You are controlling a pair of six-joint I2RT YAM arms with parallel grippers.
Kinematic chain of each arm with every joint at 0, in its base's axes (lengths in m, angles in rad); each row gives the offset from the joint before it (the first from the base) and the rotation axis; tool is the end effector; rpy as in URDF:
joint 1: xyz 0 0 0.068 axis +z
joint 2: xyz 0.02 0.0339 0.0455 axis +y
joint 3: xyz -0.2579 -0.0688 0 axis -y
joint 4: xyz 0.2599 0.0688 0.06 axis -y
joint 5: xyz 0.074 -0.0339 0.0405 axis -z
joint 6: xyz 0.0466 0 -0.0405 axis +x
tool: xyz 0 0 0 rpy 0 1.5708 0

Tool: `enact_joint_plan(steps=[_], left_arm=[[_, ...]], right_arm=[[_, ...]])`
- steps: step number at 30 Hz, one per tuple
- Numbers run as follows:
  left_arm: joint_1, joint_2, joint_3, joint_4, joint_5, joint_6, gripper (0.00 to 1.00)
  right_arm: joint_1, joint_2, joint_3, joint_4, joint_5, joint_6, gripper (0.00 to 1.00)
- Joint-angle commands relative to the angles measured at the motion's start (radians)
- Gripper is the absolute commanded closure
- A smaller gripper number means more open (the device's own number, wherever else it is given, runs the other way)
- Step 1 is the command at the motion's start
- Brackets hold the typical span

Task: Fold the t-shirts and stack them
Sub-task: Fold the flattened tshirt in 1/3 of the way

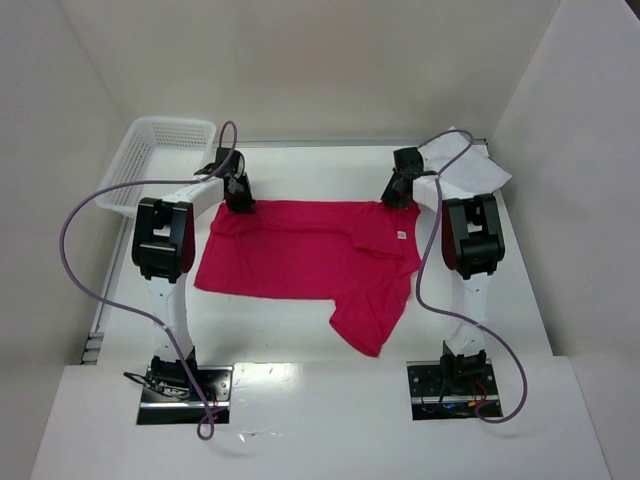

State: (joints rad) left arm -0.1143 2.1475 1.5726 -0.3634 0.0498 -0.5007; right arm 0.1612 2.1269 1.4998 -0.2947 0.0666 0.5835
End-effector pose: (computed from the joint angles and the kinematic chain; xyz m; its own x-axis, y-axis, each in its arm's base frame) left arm 0.4792 -0.0573 0.1415 -0.7716 -0.3940 -0.4993 -0.2591 0.9117 -0.3190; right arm 0.4690 0.0731 0.1326 -0.7226 0.4394 -0.5336 0.3327 0.8977 0.2887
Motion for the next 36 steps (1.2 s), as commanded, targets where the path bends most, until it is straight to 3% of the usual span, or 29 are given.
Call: enact_joint_plan(steps=[1,14,20,22,24,25,29,31,32,33,36], left_arm=[[0.019,0.049,0.059,-0.022,-0.013,-0.008,1.00],[0.087,0.178,0.293,-0.069,-0.013,0.019,1.00],[0.087,0.163,0.326,-0.092,-0.002,0.040,0.95],[0.087,0.126,0.279,-0.068,0.011,0.040,0.82],[0.078,0.039,0.233,-0.043,0.024,0.051,0.66],[0.065,0.007,0.189,-0.034,0.024,0.066,0.50],[0.033,-0.197,0.085,-0.014,0.034,0.099,0.26],[0.007,-0.274,0.009,0.021,0.035,0.099,0.18],[-0.007,-0.350,-0.034,0.036,0.035,0.085,0.14],[-0.007,-0.389,-0.133,0.053,0.035,0.064,0.08],[-0.007,-0.512,-0.271,0.087,0.003,0.004,0.02]], right_arm=[[0.001,0.050,0.098,-0.026,0.012,-0.031,0.96],[0.001,0.254,0.510,-0.159,-0.001,-0.051,0.96],[0.001,0.220,0.456,-0.159,-0.020,-0.051,0.93],[0.001,0.157,0.398,-0.126,-0.040,-0.063,0.75],[0.001,0.058,0.280,-0.057,-0.073,-0.073,0.68],[0.001,0.018,0.239,-0.035,-0.083,-0.073,0.60],[0.011,-0.181,0.033,0.017,-0.111,-0.093,0.31],[0.011,-0.301,-0.031,0.038,-0.120,-0.093,0.17],[0.011,-0.341,-0.100,0.039,-0.120,-0.093,0.02],[0.011,-0.381,-0.140,0.048,-0.120,-0.093,0.00],[0.011,-0.534,-0.274,0.057,-0.108,-0.093,0.00]])
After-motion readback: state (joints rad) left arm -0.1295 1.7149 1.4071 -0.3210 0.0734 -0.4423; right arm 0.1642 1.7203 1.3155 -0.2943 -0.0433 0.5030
